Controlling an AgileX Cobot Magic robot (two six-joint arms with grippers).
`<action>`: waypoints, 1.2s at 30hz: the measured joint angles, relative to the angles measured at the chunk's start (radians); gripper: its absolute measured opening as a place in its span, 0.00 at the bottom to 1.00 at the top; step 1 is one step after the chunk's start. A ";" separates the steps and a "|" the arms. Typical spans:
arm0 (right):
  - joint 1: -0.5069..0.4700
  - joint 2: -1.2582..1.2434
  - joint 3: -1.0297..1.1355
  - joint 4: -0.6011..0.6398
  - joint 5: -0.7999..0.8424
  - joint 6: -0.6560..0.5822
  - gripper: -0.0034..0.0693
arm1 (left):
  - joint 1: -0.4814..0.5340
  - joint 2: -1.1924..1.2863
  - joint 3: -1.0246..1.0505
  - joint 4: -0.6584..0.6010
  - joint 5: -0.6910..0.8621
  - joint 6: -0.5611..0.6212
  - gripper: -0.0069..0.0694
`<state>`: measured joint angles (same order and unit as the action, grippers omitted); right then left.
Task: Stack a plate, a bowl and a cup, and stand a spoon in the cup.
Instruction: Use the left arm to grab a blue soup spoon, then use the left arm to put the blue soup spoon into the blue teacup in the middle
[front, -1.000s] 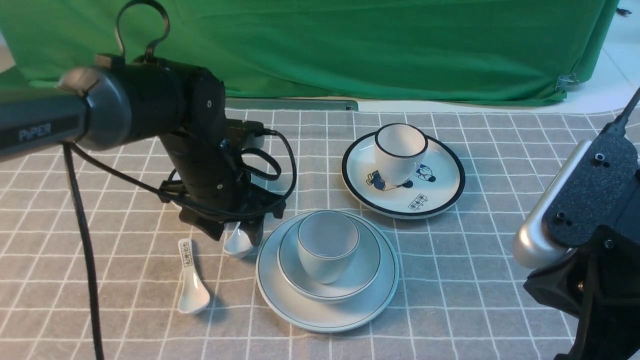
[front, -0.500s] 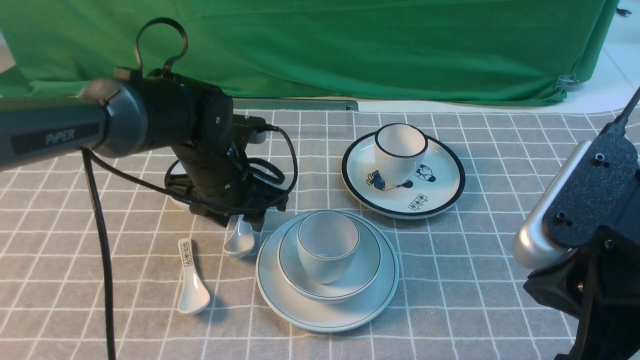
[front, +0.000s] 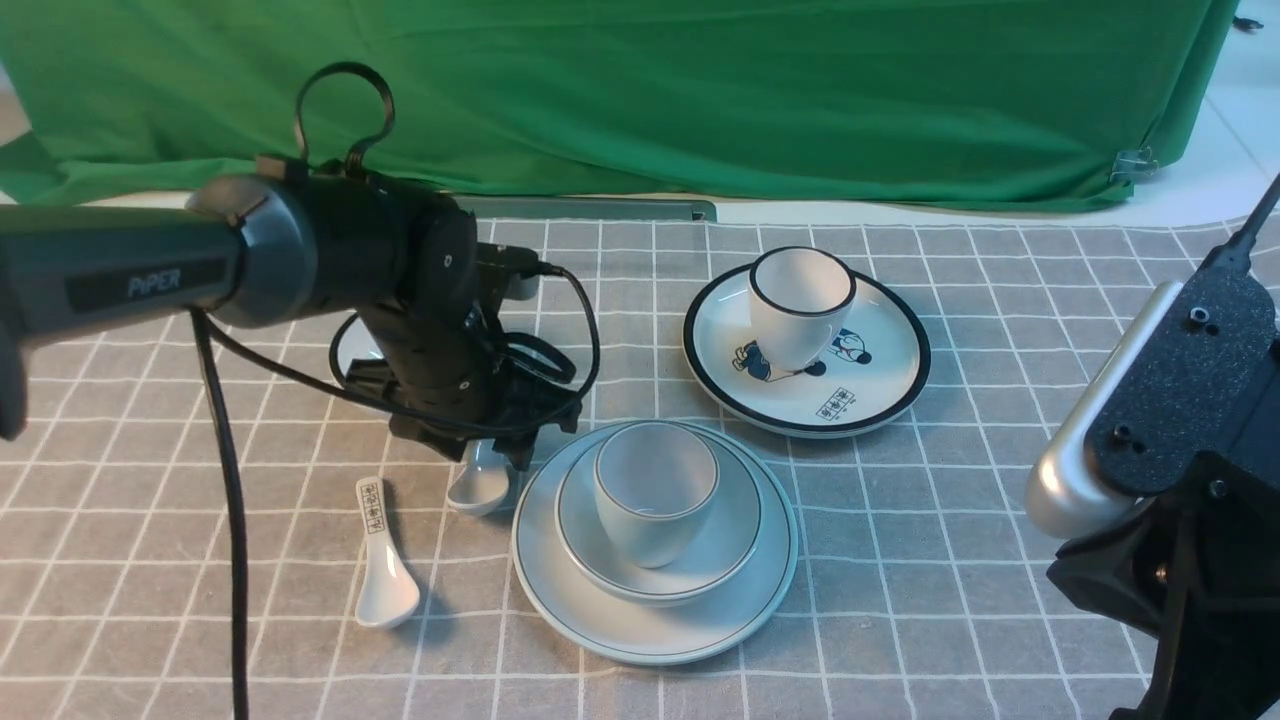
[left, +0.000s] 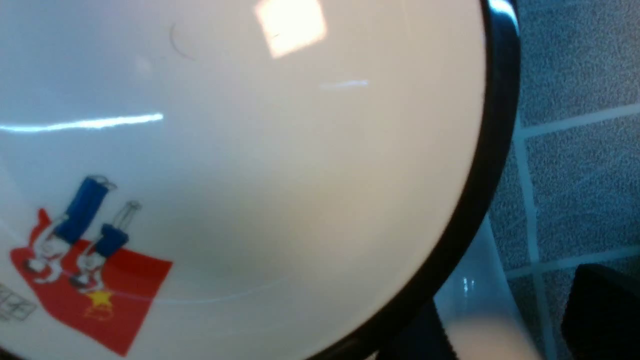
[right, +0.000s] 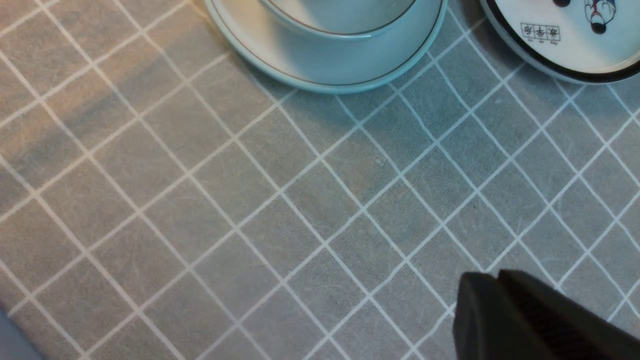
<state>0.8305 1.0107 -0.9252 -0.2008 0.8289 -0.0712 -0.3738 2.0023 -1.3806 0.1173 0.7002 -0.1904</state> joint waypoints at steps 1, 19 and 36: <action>0.000 0.000 0.000 0.000 0.000 0.000 0.14 | 0.000 0.001 0.000 0.000 -0.001 0.000 0.62; 0.000 0.000 0.001 0.000 0.010 -0.001 0.14 | 0.004 0.031 -0.009 0.019 0.000 -0.018 0.36; 0.000 -0.005 0.001 -0.003 0.038 -0.001 0.14 | -0.067 -0.164 0.000 -0.016 0.158 0.041 0.36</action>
<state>0.8305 1.0058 -0.9240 -0.2037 0.8668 -0.0721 -0.4409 1.8380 -1.3810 0.1012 0.8577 -0.1493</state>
